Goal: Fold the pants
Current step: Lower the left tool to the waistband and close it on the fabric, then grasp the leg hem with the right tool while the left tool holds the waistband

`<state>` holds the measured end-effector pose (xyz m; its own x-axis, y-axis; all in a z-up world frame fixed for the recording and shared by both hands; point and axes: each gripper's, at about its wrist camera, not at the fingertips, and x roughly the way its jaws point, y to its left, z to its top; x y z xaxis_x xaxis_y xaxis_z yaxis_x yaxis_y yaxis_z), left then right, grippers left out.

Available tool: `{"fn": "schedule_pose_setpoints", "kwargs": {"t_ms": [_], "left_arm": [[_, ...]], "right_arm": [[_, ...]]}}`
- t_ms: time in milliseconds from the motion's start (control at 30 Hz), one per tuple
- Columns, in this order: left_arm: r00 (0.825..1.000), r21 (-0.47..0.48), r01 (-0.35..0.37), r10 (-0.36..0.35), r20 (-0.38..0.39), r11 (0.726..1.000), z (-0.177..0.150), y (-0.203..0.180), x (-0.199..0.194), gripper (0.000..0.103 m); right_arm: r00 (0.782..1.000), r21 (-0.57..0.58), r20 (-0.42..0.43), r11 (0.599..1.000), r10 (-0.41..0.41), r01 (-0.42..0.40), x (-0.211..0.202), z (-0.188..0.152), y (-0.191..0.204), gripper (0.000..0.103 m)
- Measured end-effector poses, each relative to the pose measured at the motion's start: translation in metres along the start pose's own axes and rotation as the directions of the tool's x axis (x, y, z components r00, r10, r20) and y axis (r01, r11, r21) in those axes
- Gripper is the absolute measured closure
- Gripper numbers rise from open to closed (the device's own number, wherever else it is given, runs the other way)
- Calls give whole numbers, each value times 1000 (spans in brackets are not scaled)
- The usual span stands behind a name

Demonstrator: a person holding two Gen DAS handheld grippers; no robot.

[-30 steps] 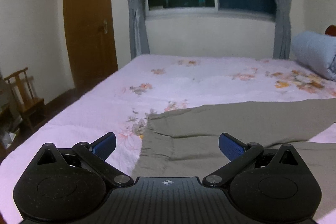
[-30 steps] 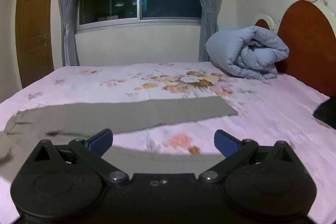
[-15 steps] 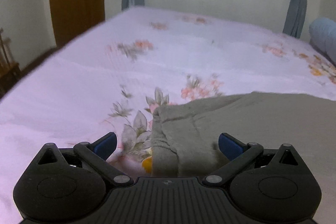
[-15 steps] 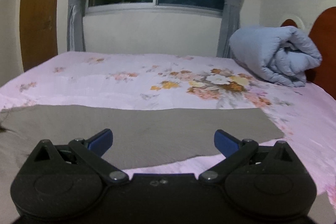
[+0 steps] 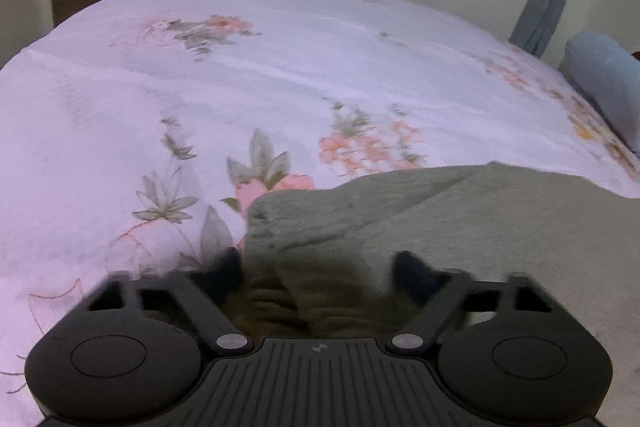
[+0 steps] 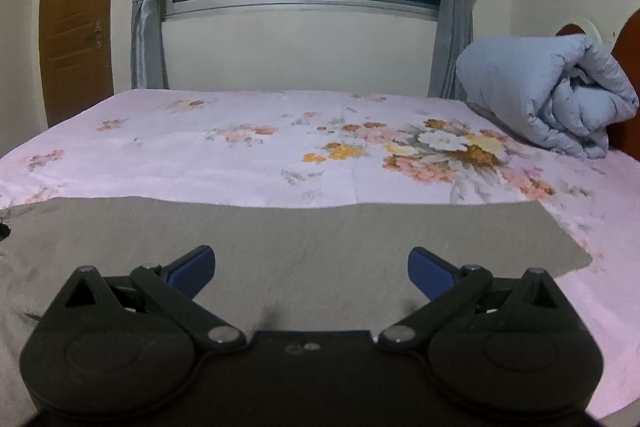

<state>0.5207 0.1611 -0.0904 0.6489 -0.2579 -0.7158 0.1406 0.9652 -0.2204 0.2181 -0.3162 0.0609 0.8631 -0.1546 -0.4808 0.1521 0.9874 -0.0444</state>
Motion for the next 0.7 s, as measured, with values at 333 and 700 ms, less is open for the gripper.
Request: {"fn": "schedule_pose_setpoints", "kwargs": {"t_ms": [333, 700], "left_arm": [[999, -17, -28, 28, 28, 999, 14, -4, -8, 50], [994, 28, -32, 29, 105, 999, 10, -23, -29, 86]], "right_arm": [[1000, -2, -4, 1000, -8, 8, -11, 6, -13, 6], [1000, 26, -19, 1000, -6, 6, -7, 1, -21, 6]]}}
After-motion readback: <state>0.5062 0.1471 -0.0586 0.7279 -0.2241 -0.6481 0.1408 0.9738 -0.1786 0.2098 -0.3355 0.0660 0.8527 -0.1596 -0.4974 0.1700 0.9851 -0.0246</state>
